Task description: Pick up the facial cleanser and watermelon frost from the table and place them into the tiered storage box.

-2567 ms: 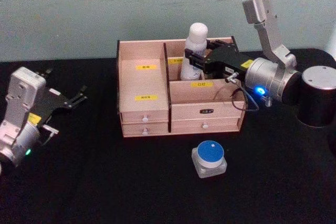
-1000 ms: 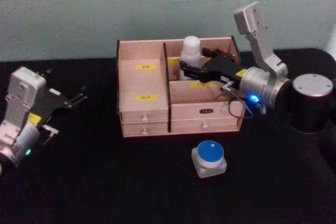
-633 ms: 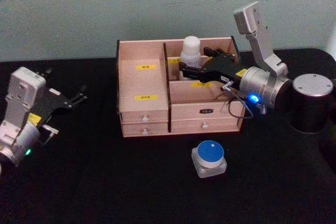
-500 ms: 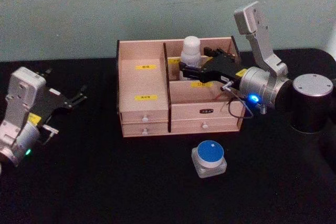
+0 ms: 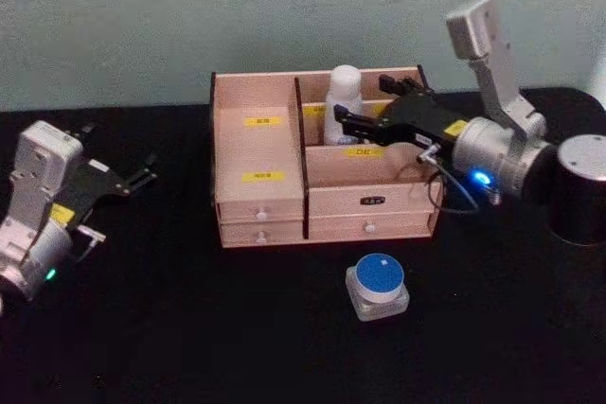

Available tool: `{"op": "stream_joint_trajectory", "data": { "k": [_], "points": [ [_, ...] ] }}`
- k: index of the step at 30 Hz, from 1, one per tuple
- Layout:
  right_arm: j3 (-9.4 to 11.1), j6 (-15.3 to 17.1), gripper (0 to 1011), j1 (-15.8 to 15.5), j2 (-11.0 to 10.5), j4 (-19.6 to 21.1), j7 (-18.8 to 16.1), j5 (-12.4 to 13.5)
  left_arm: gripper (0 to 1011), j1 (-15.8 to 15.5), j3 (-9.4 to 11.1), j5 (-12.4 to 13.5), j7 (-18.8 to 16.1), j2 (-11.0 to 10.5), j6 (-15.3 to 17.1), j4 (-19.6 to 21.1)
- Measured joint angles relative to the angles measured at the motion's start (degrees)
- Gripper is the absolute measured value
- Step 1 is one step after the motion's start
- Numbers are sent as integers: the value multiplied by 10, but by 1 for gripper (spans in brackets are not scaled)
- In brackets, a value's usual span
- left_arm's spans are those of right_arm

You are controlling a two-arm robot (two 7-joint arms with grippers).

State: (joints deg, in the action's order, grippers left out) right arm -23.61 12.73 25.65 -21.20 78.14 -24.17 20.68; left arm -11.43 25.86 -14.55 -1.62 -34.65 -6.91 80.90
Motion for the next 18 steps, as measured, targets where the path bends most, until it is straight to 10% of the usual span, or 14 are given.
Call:
{"op": "stream_joint_trajectory", "data": {
  "k": [18],
  "points": [
    [3, -62, 1000, -100, -146, 117, -138, 50, 1001, 0, 0, 0, 0, 0, 0, 0]
  ]
}}
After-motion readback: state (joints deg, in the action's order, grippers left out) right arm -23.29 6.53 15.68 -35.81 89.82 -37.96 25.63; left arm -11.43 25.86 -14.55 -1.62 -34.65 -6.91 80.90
